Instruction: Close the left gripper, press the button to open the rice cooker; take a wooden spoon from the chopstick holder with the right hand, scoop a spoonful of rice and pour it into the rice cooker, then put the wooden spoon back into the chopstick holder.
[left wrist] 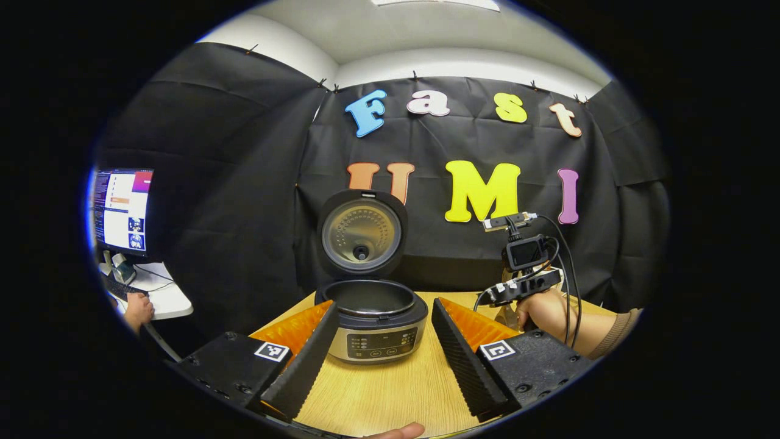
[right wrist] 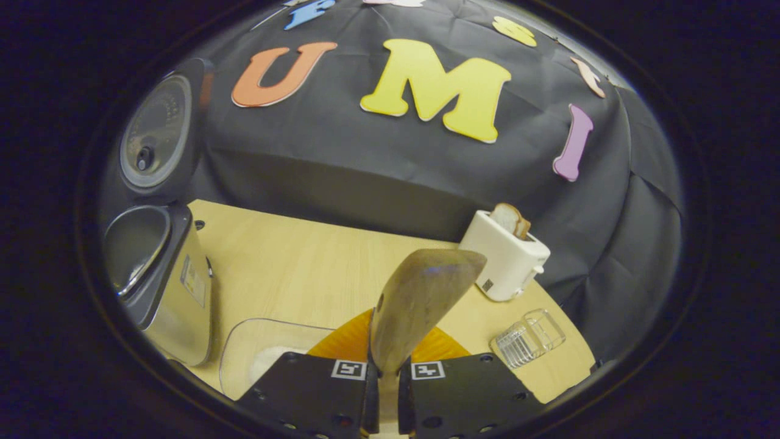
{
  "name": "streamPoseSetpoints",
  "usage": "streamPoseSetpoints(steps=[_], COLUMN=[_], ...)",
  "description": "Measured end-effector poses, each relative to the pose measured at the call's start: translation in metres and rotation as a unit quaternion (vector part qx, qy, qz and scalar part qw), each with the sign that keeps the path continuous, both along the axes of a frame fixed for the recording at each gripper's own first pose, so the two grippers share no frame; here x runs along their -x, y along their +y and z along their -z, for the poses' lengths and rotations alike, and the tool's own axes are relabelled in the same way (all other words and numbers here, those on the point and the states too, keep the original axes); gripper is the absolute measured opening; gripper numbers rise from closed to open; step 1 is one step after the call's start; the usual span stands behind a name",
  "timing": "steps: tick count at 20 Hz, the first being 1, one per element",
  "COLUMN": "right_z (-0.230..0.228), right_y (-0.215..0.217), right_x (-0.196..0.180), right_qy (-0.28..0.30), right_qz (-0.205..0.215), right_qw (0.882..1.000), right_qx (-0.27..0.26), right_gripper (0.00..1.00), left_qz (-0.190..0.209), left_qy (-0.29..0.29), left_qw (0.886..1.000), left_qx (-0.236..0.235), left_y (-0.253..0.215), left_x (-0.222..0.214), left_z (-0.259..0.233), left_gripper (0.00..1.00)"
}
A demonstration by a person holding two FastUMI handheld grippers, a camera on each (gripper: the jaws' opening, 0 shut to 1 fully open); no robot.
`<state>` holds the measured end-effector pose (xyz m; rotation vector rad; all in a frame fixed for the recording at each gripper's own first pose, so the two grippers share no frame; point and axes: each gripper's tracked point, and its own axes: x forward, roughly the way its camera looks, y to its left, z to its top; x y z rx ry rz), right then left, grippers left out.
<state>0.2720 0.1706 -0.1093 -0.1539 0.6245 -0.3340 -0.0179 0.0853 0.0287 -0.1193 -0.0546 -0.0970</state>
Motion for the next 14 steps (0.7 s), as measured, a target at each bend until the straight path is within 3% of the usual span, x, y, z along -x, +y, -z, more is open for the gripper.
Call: streamPoseSetpoints(steps=[4,10,14], right_z=[0.007,0.012,0.032], right_y=[-0.006,0.010,0.043], right_x=[0.002,-0.009,-0.004], right_qy=[0.022,0.053,0.068], right_qz=[0.034,0.030,-0.012], right_qw=[0.999,0.996,0.998], right_qx=[0.031,0.067,-0.010], right_gripper=[0.12,0.12,0.12], left_qz=[-0.011,-0.011,-0.016], left_qy=[0.001,0.000,-0.001], left_qw=[1.000,1.000,1.000], left_qx=[0.003,0.020,0.019], left_y=[0.012,0.021,0.026], left_x=[0.002,0.002,0.003], left_z=[0.001,0.001,0.001], left_gripper=[0.98,0.97,0.97])
